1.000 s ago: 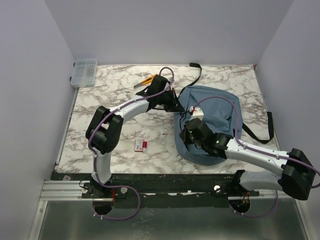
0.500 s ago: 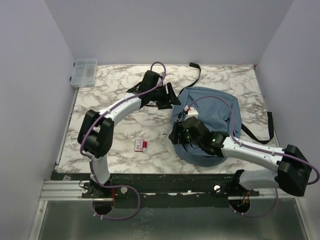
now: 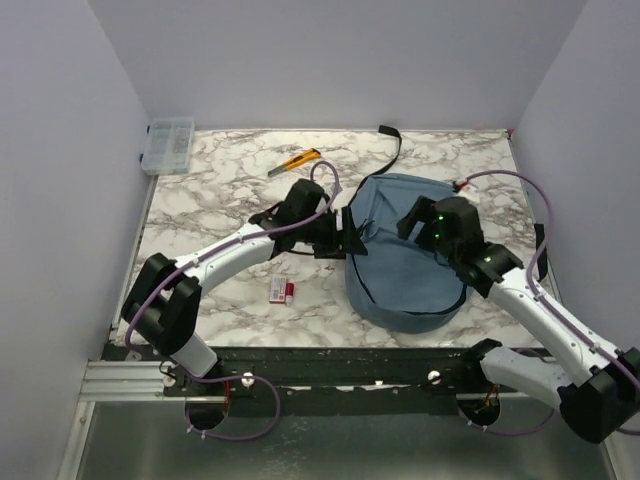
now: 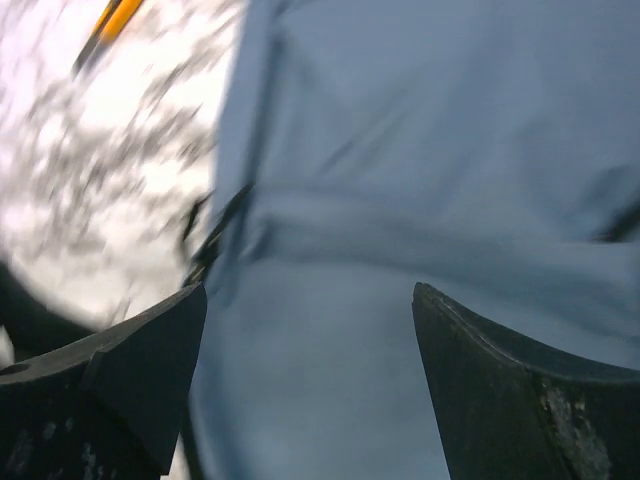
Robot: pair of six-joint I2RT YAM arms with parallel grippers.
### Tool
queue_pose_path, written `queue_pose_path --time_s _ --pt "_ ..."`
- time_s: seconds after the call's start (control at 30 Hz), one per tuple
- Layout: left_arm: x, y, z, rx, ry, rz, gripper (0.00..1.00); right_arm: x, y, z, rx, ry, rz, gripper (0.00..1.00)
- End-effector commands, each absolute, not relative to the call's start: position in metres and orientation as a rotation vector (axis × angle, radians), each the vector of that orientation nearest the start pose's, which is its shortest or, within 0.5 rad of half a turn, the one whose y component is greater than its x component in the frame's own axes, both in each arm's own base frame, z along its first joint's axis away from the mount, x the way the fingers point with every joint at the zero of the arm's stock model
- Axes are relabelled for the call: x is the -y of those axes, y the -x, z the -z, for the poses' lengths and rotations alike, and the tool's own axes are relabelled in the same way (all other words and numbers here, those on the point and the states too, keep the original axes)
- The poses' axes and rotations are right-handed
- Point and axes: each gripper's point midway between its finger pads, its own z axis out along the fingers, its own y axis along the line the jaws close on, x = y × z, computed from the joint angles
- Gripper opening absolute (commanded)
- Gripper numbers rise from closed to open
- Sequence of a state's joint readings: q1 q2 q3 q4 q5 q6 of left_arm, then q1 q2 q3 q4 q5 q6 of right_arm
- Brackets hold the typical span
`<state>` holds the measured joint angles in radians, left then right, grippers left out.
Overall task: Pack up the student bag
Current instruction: Zip the student bag at the center of the board, then unzip the student bag at the center of the board.
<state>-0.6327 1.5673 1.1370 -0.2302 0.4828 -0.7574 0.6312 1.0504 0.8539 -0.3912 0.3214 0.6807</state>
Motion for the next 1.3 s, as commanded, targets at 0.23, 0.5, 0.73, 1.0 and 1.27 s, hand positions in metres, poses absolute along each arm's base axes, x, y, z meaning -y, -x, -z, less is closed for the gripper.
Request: queue_pose_path --time_s 0.23,0.5,0.73,1.0,1.27 --pt "0.345 -0.23 -0.126 -2.528 -0.251 1.234 0.61 -0.061 -0.319 -0.13 -2.2 -0.697 -0.531 0.69" --pt "0.344 -0.221 -0.105 -2.594 -0.24 1.243 0.25 -0.02 -0.325 -0.124 -2.076 -0.84 -0.478 0.67" --pt "0.342 -0.219 -0.103 -2.593 -0.233 1.247 0.09 -0.02 -0.33 -0.123 -2.072 -0.799 -0.555 0.68" --pt "0.345 -0.218 -0.108 -2.586 -0.251 1.278 0.09 -0.019 -0.329 -0.116 -2.052 -0.81 -0.577 0.52" --pt "0.346 -0.218 -0.111 -2.575 -0.267 1.285 0.11 -0.007 -0.318 -0.115 -2.005 -0.829 -0.653 0.56"
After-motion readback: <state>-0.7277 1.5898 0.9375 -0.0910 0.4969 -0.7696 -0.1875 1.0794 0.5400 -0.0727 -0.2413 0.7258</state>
